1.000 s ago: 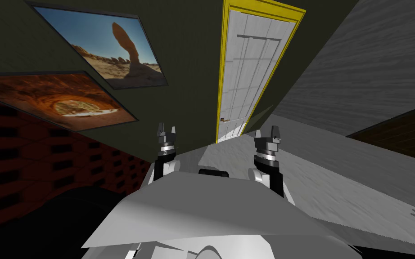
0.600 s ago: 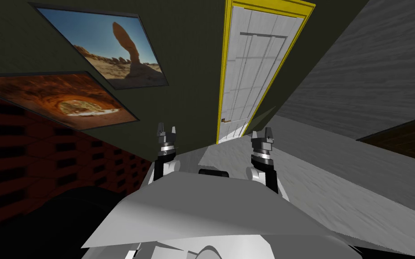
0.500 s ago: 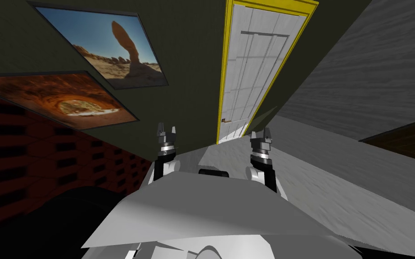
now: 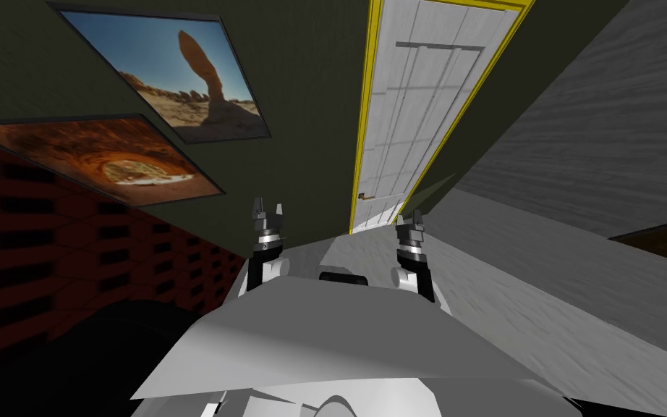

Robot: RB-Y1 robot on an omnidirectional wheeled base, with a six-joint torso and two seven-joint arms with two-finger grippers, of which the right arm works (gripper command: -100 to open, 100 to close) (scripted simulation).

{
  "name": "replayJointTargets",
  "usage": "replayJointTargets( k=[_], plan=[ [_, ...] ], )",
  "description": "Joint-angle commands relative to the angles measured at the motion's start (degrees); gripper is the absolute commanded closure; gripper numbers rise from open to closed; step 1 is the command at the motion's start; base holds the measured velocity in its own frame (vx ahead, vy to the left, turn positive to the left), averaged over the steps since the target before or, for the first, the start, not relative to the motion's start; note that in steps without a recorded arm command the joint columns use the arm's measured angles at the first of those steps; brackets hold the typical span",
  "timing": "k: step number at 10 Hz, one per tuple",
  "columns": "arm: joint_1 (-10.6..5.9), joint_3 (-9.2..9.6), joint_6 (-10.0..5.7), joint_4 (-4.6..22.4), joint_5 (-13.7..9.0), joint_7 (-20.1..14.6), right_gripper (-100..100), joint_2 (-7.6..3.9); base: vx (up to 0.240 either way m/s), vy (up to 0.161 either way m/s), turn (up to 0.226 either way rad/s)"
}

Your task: Pull the door open

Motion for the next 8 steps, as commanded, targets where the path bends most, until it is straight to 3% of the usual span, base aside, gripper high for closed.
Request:
replayJointTargets(
  k=[1,3,4,6,7,8],
  plan=[
    [-0.53,-0.06,-0.48,1.74,-0.16,-0.27,-100,-0.38,0.058,-0.031,0.034],
    [-2.24,0.28,-1.37,5.63,-0.41,-0.63,-100,-1.05,0.052,-0.031,0.078],
    [-2.24,0.28,-1.37,6.09,-0.41,-0.63,-100,-1.05,0.054,-0.036,0.046],
    [-4.07,0.64,-2.33,10.51,-0.67,-1.03,-100,-1.75,0.069,-0.042,0.084],
    [-4.07,0.64,-2.33,10.74,-0.67,-1.03,-100,-1.75,0.055,-0.045,0.054],
    [-5.01,0.82,-2.83,12.84,-0.81,-1.23,-100,-2.1,0.052,-0.04,0.079]
  ],
)
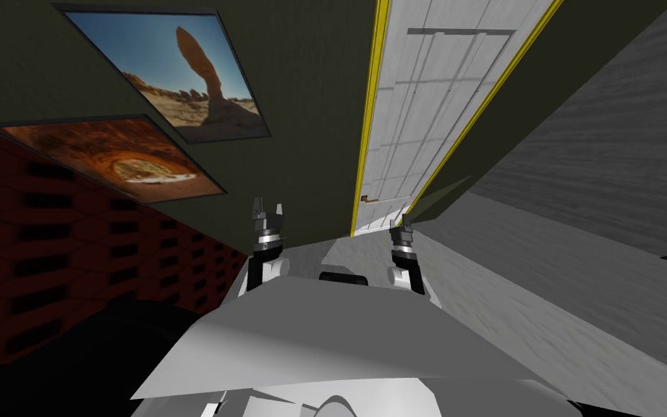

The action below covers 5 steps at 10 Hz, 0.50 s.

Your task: Pull the door open

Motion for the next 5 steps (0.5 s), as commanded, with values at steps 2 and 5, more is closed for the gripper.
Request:
replayJointTargets(
  k=[2,5],
  plan=[
    [-1.61,0.23,-1.0,4.09,-0.22,-0.38,-100,-0.56,0.04,-0.032,0.058],
    [-3.62,0.63,-2.05,8.85,-0.51,-0.82,-100,-1.3,0.059,-0.047,0.078]
  ],
)
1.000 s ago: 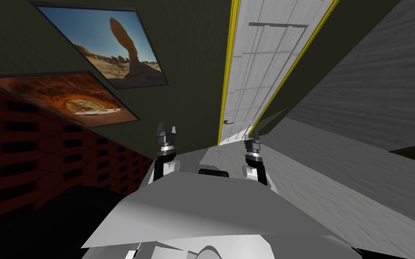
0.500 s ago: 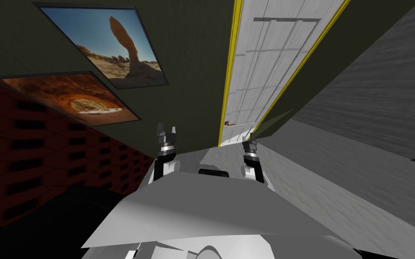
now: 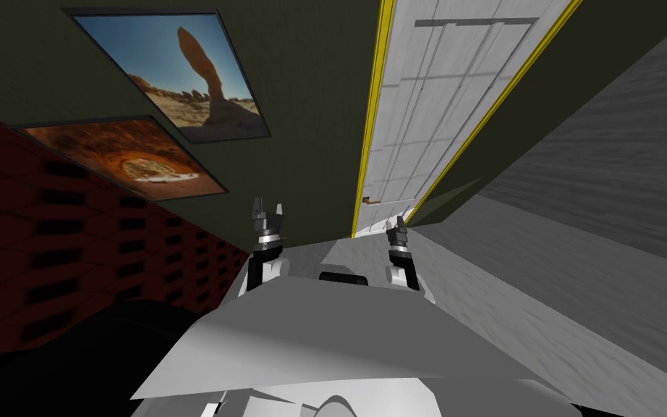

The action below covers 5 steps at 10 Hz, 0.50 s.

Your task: Pull the door open

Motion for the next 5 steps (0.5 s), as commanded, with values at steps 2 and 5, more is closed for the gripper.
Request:
replayJointTargets(
  k=[2,5],
  plan=[
    [-1.28,0.34,-0.89,4.04,-0.21,-0.35,-100,-0.57,0.061,-0.048,0.093],
    [-3.34,0.75,-1.98,9.3,-0.51,-0.79,-100,-1.31,0.061,-0.051,0.078]
  ],
)
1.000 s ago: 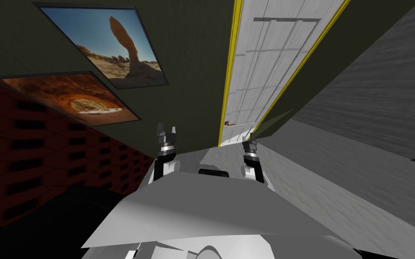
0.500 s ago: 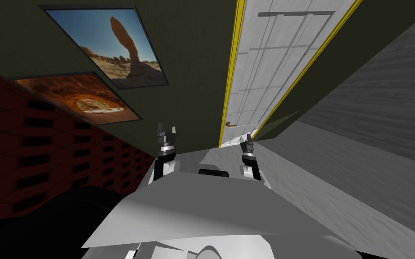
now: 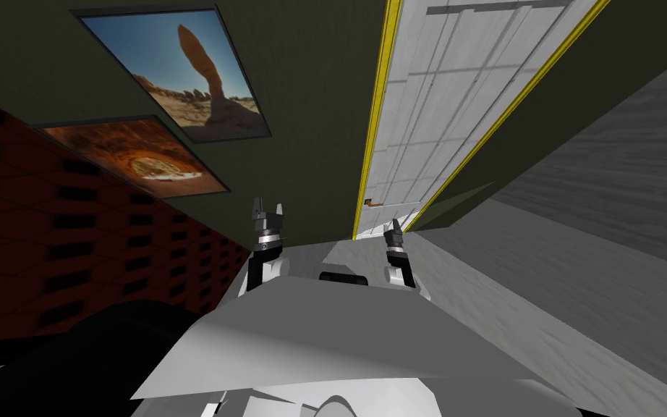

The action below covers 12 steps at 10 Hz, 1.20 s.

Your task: Pull the door open

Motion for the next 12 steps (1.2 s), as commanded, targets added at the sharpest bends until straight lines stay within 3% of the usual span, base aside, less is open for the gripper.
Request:
replayJointTargets(
  k=[1,6,9,12],
  plan=[
    [-1.19,0.23,-0.64,2.86,-0.19,-0.31,-100,-0.48,0.049,-0.055,0.089],
    [-3.26,0.63,-1.72,8.65,-0.48,-0.76,-100,-1.2,0.039,-0.036,0.058],
    [-6.3,1.23,-3.32,15.13,-0.92,-1.41,-100,-2.26,0.062,-0.056,0.116],
    [-7.3,1.43,-3.85,18.93,-1.06,-1.63,-100,-2.61,0.044,-0.057,0.05]
  ],
)
